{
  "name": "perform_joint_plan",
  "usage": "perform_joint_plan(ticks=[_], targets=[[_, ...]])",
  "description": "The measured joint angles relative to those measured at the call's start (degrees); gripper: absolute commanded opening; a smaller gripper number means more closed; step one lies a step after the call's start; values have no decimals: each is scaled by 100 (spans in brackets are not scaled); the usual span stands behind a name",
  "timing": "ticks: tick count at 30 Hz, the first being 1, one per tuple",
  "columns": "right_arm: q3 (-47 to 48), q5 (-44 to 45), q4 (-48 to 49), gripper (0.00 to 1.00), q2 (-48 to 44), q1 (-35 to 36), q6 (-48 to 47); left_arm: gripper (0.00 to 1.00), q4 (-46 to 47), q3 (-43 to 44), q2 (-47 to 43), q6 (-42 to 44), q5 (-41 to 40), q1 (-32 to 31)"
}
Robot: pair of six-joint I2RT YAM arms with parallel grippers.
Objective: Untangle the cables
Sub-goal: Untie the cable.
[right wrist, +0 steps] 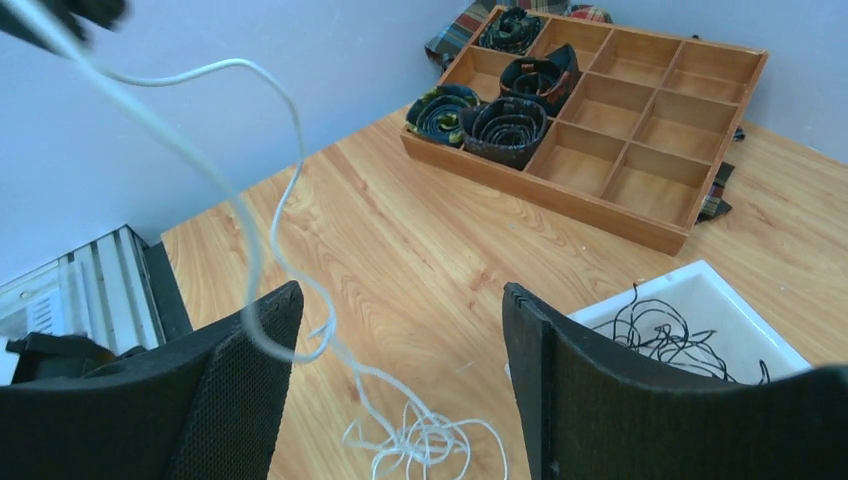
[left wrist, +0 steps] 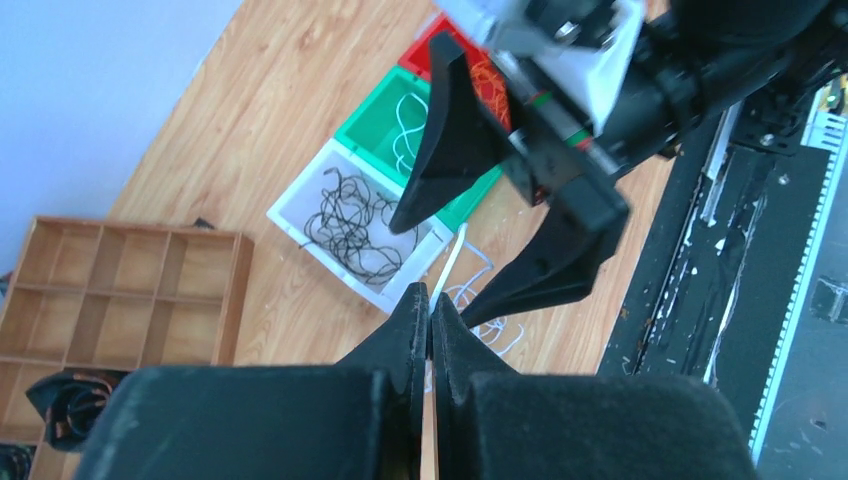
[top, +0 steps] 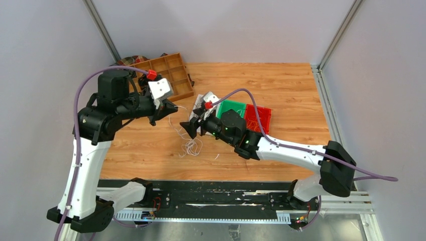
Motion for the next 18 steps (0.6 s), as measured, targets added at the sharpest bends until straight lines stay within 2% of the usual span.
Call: perform_joint_plan(ticks=[5,18], targets=[[142,142,455,65,400,0,-4,1,-48,365,7,-94,334,-4],[79,507,813,64,879,0,-15,0,-44,2146,516,-308,1215,-9]])
